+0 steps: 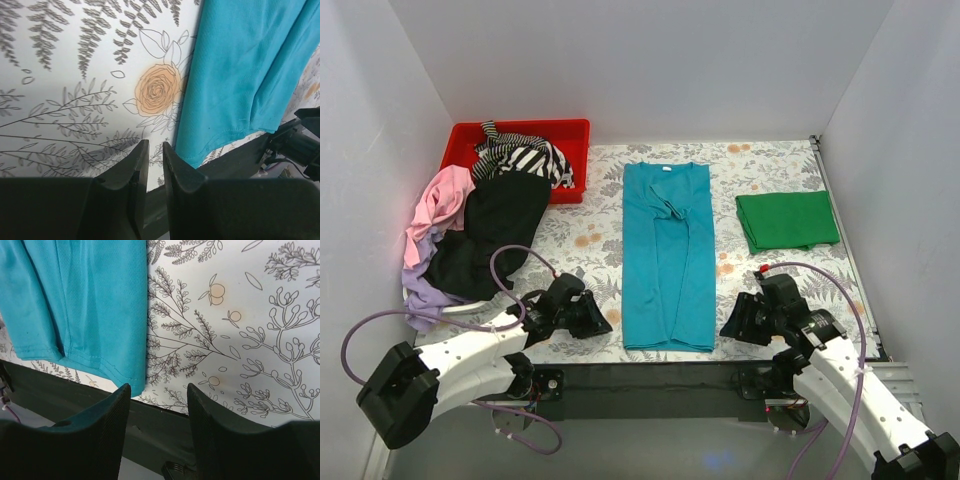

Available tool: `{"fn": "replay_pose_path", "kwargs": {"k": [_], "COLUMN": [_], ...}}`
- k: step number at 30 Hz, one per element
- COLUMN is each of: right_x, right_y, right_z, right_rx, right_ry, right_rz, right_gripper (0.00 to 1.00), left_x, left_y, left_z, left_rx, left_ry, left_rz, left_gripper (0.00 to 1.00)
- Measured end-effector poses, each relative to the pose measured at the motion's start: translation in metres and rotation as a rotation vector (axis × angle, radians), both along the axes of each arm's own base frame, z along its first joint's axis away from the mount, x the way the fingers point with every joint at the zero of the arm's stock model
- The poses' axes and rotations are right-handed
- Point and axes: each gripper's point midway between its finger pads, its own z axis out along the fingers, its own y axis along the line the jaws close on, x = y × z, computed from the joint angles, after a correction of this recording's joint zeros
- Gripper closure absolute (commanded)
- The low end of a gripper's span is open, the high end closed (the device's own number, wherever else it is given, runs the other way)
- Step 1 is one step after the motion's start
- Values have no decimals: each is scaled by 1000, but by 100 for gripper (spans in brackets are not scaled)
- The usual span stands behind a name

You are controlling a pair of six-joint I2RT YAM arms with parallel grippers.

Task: Fold and stack the t-shirts
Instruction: Fold the tshirt

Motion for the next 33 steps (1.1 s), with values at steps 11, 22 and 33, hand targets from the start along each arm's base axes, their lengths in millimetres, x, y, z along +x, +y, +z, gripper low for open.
{"fn": "replay_pose_path", "kwargs": {"k": [11,22,33], "right_x": [-3,2,1], "right_y": [6,23,32], "right_z": [-12,-17,-17], "right_rx": [3,73,79], "right_ry": [55,37,27], "right_rz": [20,70,114], "right_gripper": [41,40,43], "left_x": [-12,-13,-23], "left_y": [-35,-52,-61], "left_z": [8,10,12], "left_rx": [-83,-81,-79], "left_ry": [-10,-2,33], "left_rz": [-110,-158,-196], "left_gripper": [77,53,26]}}
